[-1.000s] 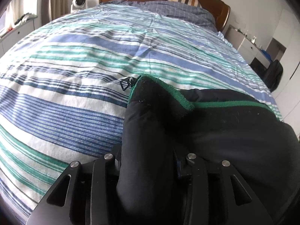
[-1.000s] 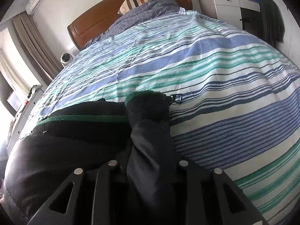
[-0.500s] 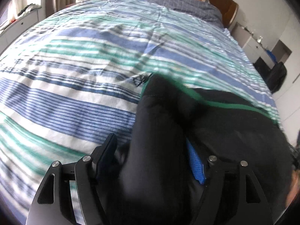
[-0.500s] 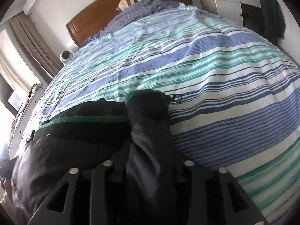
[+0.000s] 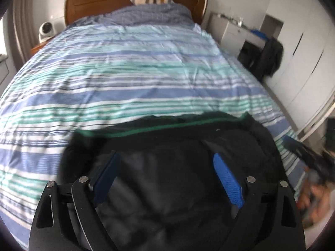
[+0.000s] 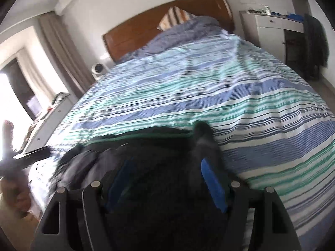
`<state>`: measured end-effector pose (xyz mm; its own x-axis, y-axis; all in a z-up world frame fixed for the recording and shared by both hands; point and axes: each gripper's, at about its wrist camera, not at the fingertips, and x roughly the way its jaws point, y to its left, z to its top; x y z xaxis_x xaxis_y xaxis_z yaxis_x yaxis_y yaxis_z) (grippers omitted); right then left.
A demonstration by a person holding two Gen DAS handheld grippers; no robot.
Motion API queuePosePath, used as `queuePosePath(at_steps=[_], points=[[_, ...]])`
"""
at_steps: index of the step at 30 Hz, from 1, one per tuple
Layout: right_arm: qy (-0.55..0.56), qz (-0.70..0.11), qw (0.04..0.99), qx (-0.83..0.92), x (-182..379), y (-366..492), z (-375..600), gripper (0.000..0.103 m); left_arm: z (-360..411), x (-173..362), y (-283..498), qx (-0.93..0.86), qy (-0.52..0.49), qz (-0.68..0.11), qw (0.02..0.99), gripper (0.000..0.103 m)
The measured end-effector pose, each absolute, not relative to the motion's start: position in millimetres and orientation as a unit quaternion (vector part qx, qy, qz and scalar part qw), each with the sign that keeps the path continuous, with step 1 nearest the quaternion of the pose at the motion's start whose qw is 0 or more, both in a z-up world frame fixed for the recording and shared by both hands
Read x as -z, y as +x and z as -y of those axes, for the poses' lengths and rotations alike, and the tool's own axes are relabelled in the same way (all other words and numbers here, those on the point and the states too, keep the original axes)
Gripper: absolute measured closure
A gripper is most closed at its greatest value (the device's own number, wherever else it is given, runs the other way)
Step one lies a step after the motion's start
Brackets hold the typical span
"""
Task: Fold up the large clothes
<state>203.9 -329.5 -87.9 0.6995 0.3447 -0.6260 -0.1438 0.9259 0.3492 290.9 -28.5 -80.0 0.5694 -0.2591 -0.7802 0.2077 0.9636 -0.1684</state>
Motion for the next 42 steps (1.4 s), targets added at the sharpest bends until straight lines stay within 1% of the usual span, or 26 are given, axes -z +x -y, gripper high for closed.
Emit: queuePosePath(at_steps=[3, 6, 9, 12, 16, 17, 21, 23, 27, 32, 36, 39, 42], points=[[0.149, -0.362, 0.906, -0.164, 91.7, 174.0, 316.9, 0.031, 48.0, 109.9, 318.4, 0.116, -0.046, -0.469, 0.875, 0.012], [0.150, -0.367, 0.901, -0.178, 99.8, 149.4, 310.9, 0.031, 54.0, 153.2, 337.7, 0.106, -0.060, -0.515, 0.849, 0.012], [0.153, -0.376, 0.896, -0.179, 109.5, 131.9, 310.1, 0.031, 59.0, 168.5, 334.5, 0.107, -0.045, -0.503, 0.857, 0.008], [0.167, -0.384, 0.891, -0.175, 117.9, 122.4, 312.5, 0.031, 67.2, 178.0, 332.9, 0.101, -0.021, -0.496, 0.862, 0.006], [0.178, -0.384, 0.889, -0.173, 118.7, 113.2, 310.5, 0.031, 64.5, 171.0, 328.4, 0.104, -0.018, -0.503, 0.858, 0.007], [0.174, -0.381, 0.891, -0.176, 115.7, 109.1, 308.3, 0.031, 64.4, 166.5, 325.7, 0.108, -0.019, -0.507, 0.855, 0.009], [0.146, -0.369, 0.899, -0.183, 106.7, 97.6, 300.6, 0.031, 60.1, 143.7, 283.5, 0.146, -0.001, -0.494, 0.857, 0.009], [0.135, -0.366, 0.902, -0.186, 104.6, 93.3, 295.6, 0.031, 57.6, 145.8, 265.0, 0.151, 0.006, -0.497, 0.855, 0.009], [0.118, -0.363, 0.902, -0.201, 101.5, 86.7, 280.7, 0.031, 48.6, 157.7, 241.7, 0.150, -0.021, -0.490, 0.858, 0.009], [0.110, -0.369, 0.897, -0.215, 104.0, 86.2, 265.2, 0.031, 63.2, 178.4, 243.0, 0.137, 0.006, -0.487, 0.863, 0.007], [0.114, -0.378, 0.892, -0.221, 108.3, 85.9, 258.6, 0.031, 65.2, 190.3, 249.4, 0.141, 0.005, -0.486, 0.863, 0.005], [0.106, -0.378, 0.892, -0.223, 106.2, 80.7, 252.9, 0.031, 63.7, 184.0, 246.2, 0.143, 0.003, -0.492, 0.859, 0.006], [0.092, -0.368, 0.897, -0.226, 99.6, 71.4, 251.7, 0.031, 59.7, 165.6, 231.9, 0.150, -0.002, -0.498, 0.854, 0.011]])
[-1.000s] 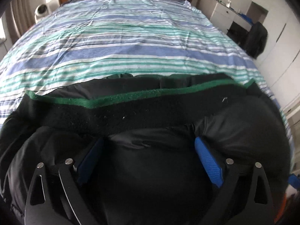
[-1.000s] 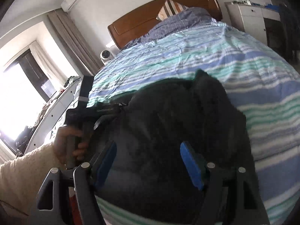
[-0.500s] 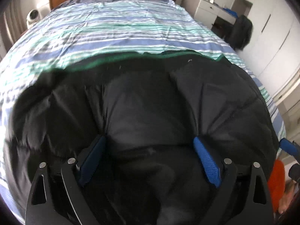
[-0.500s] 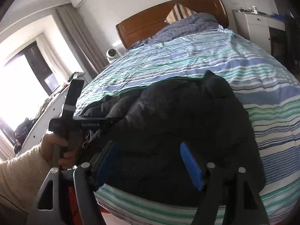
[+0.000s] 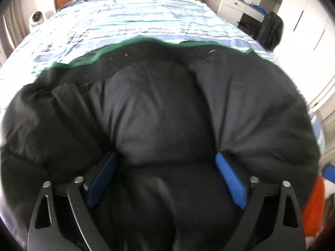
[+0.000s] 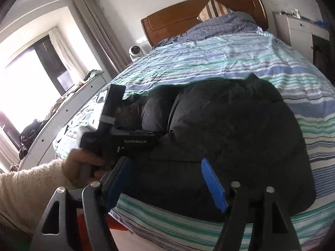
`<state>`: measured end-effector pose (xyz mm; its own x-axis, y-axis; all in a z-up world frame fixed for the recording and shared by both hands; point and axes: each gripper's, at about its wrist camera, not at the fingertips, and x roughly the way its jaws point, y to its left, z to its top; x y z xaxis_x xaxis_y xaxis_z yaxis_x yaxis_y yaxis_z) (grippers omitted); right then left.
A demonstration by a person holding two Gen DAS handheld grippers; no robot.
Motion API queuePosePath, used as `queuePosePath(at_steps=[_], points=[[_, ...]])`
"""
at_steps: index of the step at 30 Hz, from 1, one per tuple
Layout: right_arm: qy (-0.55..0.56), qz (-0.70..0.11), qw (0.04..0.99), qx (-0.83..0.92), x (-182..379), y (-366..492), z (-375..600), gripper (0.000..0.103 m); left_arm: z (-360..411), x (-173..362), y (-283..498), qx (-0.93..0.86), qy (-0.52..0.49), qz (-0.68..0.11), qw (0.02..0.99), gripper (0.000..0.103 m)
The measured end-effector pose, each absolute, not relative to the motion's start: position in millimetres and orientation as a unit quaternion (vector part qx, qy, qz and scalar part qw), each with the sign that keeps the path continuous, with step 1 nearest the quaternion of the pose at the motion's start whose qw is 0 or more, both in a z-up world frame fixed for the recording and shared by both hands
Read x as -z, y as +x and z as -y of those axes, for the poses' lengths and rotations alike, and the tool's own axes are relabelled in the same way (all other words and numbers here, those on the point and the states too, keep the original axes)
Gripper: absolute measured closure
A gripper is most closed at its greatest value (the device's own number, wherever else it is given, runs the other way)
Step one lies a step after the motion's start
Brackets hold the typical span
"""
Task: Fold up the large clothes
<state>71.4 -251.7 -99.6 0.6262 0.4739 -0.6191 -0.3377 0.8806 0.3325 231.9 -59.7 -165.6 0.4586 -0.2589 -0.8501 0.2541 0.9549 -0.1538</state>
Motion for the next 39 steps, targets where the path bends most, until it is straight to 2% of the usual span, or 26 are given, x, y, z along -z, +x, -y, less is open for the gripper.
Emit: queuePosePath(at_steps=[6, 16, 24, 33, 39], points=[[0.094, -0.360, 0.900, -0.228, 97.3, 61.8, 254.9, 0.031, 54.3, 144.7, 187.6, 0.163, -0.004, -0.473, 0.866, 0.011], [0.088, -0.361, 0.898, -0.235, 95.1, 60.2, 246.5, 0.031, 67.3, 183.2, 195.6, 0.156, 0.036, -0.467, 0.870, 0.008], [0.080, -0.348, 0.905, -0.231, 85.5, 49.2, 249.0, 0.031, 61.5, 151.4, 159.4, 0.175, 0.055, -0.456, 0.871, 0.010], [0.090, -0.354, 0.902, -0.232, 91.0, 51.6, 250.3, 0.031, 70.6, 181.0, 150.4, 0.172, 0.071, -0.444, 0.877, 0.009], [0.090, -0.360, 0.899, -0.232, 94.6, 49.8, 249.0, 0.031, 68.2, 182.1, 147.0, 0.170, 0.074, -0.442, 0.878, 0.009]])
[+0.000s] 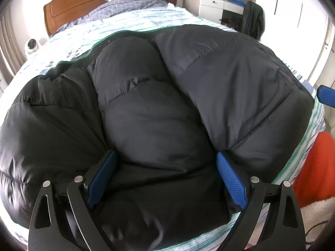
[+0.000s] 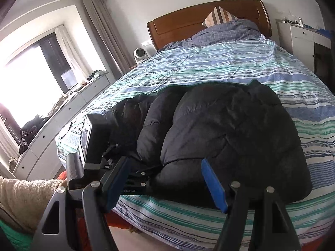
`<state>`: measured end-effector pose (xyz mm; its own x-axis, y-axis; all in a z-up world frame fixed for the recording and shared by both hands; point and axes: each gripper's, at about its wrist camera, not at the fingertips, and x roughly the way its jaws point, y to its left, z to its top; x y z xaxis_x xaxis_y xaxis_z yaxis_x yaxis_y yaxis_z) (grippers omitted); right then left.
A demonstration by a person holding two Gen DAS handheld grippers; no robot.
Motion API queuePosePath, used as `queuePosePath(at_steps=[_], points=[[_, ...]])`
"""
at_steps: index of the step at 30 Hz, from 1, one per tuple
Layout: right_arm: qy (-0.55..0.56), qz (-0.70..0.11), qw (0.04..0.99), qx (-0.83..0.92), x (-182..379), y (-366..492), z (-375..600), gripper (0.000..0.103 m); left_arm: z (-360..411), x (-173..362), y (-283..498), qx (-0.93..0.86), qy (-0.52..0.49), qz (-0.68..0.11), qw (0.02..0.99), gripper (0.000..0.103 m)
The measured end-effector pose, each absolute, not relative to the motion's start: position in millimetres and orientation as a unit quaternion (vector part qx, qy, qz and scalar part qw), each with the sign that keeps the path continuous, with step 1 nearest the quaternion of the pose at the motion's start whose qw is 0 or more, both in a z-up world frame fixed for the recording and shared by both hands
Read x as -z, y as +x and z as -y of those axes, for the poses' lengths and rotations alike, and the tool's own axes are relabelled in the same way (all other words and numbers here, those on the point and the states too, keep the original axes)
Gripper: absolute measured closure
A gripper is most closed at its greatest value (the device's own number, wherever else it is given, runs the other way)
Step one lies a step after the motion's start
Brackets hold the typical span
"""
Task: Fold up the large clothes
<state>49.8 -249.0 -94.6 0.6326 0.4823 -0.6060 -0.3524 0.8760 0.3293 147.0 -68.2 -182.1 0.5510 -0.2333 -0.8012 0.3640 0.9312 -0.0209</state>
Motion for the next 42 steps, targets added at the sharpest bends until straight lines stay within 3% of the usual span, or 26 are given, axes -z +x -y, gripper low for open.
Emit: queuePosePath(at_steps=[22, 30, 37, 42], points=[[0.104, -0.356, 0.902, -0.220, 91.0, 47.7, 260.0, 0.031, 80.2, 158.5, 145.1, 0.163, 0.089, -0.459, 0.869, 0.009], [0.115, -0.357, 0.907, -0.193, 94.6, 49.1, 282.1, 0.031, 91.8, 170.4, 122.8, 0.144, 0.158, -0.443, 0.870, 0.007], [0.167, -0.388, 0.899, -0.113, 111.3, 46.1, 342.5, 0.030, 81.5, 155.9, 128.0, 0.171, 0.116, -0.465, 0.861, 0.008], [0.273, -0.421, 0.860, -0.095, 147.1, 47.3, 388.6, 0.023, 54.4, 108.3, 139.9, 0.243, -0.030, -0.441, 0.864, 0.008]])
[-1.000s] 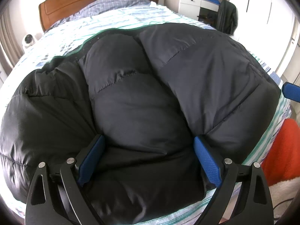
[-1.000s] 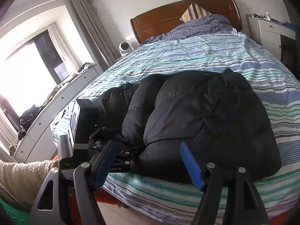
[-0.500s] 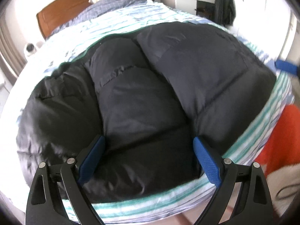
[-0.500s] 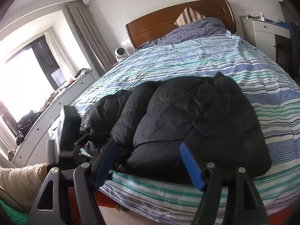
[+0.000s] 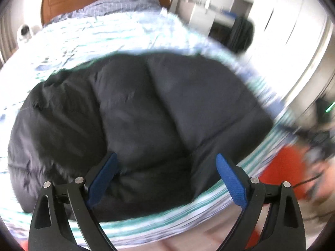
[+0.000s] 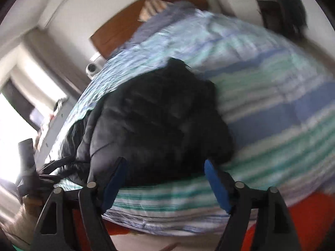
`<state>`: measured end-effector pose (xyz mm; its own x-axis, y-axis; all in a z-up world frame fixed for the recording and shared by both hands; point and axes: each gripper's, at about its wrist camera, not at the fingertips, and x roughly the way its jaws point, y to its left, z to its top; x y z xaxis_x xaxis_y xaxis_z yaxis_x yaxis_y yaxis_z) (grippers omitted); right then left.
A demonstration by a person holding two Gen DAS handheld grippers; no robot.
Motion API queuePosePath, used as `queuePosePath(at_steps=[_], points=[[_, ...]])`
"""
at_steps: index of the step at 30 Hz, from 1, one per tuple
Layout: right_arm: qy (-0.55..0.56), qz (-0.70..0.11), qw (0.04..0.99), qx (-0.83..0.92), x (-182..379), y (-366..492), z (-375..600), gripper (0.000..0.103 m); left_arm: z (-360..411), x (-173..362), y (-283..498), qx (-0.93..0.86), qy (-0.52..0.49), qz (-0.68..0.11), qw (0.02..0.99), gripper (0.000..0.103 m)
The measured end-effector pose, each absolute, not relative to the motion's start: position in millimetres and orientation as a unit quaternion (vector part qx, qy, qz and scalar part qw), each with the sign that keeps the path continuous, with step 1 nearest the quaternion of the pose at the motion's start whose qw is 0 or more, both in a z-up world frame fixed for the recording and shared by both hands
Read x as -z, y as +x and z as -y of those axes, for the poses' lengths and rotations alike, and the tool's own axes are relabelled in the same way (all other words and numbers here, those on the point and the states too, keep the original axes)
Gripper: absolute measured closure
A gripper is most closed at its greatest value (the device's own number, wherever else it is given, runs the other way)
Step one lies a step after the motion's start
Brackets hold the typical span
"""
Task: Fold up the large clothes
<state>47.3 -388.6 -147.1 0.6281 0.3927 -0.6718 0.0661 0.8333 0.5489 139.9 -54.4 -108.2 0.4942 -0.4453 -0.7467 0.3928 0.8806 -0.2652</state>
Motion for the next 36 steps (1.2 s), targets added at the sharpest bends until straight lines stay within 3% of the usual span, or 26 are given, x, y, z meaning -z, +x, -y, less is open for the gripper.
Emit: queuePosePath(at_steps=[4, 10, 15, 16, 17, 18, 19, 23, 28, 31, 36], points=[[0.385, -0.415, 0.819, -0.090, 180.0, 62.8, 407.1, 0.023, 71.6, 100.5, 155.0, 0.274, -0.029, -0.421, 0.864, 0.008], [0.454, -0.400, 0.793, -0.075, 204.5, 82.6, 409.6, 0.021, 126.4, 153.3, 162.1, 0.317, 0.063, -0.459, 0.827, 0.006], [0.500, -0.378, 0.778, -0.037, 222.2, 102.5, 405.9, 0.022, 122.0, 166.6, 175.3, 0.330, 0.018, -0.472, 0.817, 0.001], [0.500, -0.372, 0.781, -0.033, 222.5, 104.7, 403.3, 0.027, 122.3, 166.9, 175.5, 0.329, 0.019, -0.473, 0.817, 0.001], [0.503, -0.363, 0.783, -0.049, 220.0, 107.6, 399.9, 0.039, 124.0, 167.0, 174.3, 0.329, 0.023, -0.471, 0.818, 0.001], [0.514, -0.349, 0.781, -0.069, 217.8, 107.9, 398.6, 0.070, 124.9, 166.6, 172.7, 0.328, 0.028, -0.469, 0.819, 0.001], [0.519, -0.336, 0.782, -0.079, 212.2, 106.5, 397.0, 0.075, 124.3, 164.6, 170.9, 0.327, 0.031, -0.470, 0.819, 0.001], [0.406, -0.303, 0.855, -0.109, 146.8, 96.8, 365.8, 0.076, 105.1, 133.6, 178.8, 0.330, -0.016, -0.497, 0.802, 0.010], [0.212, -0.262, 0.929, -0.154, 67.8, 85.8, 287.1, 0.076, 60.8, 37.8, 201.7, 0.319, -0.039, -0.450, 0.833, 0.009], [0.101, -0.242, 0.948, -0.181, 37.2, 75.5, 234.0, 0.076, 59.6, -25.0, 222.0, 0.344, -0.012, -0.438, 0.830, 0.006], [-0.051, -0.217, 0.953, -0.207, 20.0, 62.5, 156.1, 0.076, 98.2, -68.1, 241.2, 0.402, 0.049, -0.477, 0.780, 0.006]])
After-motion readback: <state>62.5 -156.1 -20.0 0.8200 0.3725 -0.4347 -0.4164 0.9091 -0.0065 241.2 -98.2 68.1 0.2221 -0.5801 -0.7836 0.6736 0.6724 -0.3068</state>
